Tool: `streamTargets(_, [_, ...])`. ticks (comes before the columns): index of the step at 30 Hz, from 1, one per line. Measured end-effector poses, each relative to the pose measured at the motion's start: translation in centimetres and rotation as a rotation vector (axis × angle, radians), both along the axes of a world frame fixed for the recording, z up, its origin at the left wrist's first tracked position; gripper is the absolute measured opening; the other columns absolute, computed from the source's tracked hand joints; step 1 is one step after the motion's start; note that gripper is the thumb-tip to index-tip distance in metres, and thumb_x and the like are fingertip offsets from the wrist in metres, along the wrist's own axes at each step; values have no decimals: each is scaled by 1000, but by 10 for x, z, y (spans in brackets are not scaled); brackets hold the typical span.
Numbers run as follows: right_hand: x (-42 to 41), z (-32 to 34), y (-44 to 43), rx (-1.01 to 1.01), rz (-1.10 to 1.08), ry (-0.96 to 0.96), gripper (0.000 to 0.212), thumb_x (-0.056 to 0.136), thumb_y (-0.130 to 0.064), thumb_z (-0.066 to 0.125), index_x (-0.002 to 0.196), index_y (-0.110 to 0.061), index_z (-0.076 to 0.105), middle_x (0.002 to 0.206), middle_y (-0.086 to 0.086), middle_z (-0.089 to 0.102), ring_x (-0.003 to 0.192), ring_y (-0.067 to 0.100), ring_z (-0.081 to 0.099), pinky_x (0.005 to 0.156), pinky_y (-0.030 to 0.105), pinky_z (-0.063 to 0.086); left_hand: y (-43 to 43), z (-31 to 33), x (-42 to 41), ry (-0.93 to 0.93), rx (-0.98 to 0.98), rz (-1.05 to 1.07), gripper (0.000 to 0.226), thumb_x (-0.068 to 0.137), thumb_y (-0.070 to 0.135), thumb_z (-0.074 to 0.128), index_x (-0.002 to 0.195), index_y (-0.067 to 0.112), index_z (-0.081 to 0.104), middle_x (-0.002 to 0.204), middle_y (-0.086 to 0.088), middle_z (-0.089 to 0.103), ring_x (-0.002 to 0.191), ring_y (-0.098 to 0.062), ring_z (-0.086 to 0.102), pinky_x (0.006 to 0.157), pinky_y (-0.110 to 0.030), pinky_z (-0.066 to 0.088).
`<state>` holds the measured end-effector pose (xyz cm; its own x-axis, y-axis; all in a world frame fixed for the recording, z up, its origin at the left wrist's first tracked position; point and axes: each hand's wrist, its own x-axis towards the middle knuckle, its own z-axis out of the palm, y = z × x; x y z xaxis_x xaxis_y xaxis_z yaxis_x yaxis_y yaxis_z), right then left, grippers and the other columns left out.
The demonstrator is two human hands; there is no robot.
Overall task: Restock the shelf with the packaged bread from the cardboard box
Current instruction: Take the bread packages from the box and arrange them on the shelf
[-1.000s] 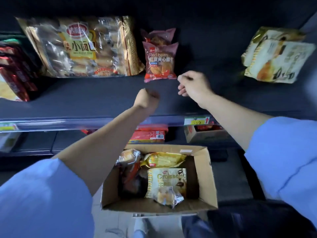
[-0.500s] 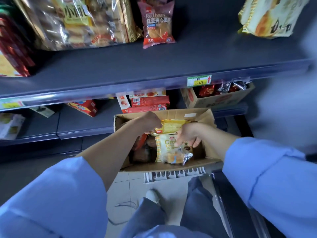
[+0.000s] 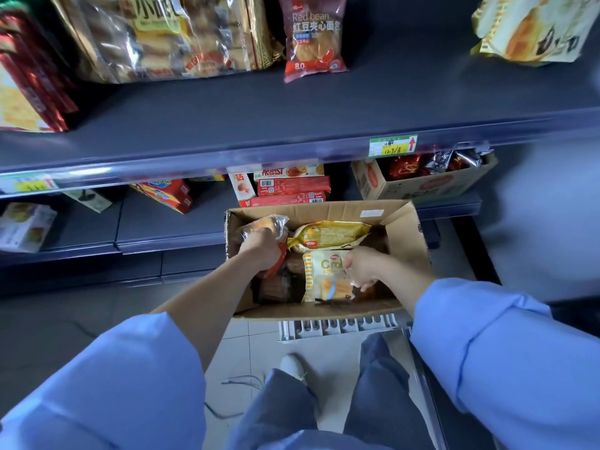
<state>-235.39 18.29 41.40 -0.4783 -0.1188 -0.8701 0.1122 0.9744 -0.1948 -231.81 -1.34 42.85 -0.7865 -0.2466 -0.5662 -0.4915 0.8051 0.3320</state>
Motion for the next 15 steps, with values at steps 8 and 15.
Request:
streamTargets(8, [-24, 35, -2, -53, -144, 14, 26, 89, 10, 42, 108, 14, 60, 67, 15, 57, 48, 16, 44, 47, 23, 34, -20, -14, -11, 134, -245, -41, 56, 86, 6, 54, 139, 10, 33, 141, -12, 35, 130, -33, 34, 107, -44, 35])
streamTargets(15, [-62, 74, 10, -220, -480, 90, 21, 91, 7, 38, 82, -1, 55, 64, 8, 45, 48, 11, 37, 34, 15, 25, -20, -27, -21, -50, -305, -153, 72, 82, 16, 63, 144, 14, 27, 145, -6, 39, 134, -30, 38, 110, -43, 30])
